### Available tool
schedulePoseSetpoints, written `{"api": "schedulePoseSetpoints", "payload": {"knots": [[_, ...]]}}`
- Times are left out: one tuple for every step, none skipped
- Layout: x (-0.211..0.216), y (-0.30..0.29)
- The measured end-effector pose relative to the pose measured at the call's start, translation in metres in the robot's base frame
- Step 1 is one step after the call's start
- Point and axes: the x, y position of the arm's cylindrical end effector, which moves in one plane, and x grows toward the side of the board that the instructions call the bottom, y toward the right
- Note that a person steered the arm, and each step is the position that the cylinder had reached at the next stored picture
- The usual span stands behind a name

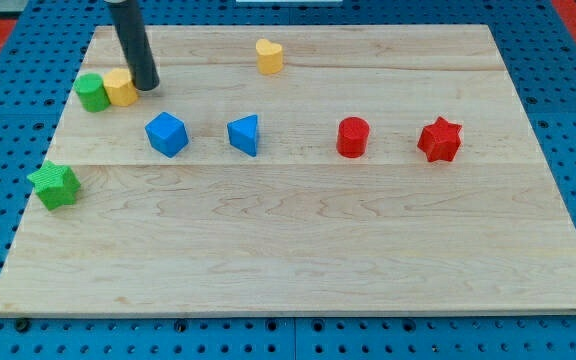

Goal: Separate yellow hexagon from green circle

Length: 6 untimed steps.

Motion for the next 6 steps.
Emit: {"api": "schedulePoseSetpoints", "payload": {"knots": [[0.036,0.022],[0.049,-0.007],[0.022,-0.047],[-0.003,-0.062],[0.003,-0.012],[-0.001,-0.003]]}}
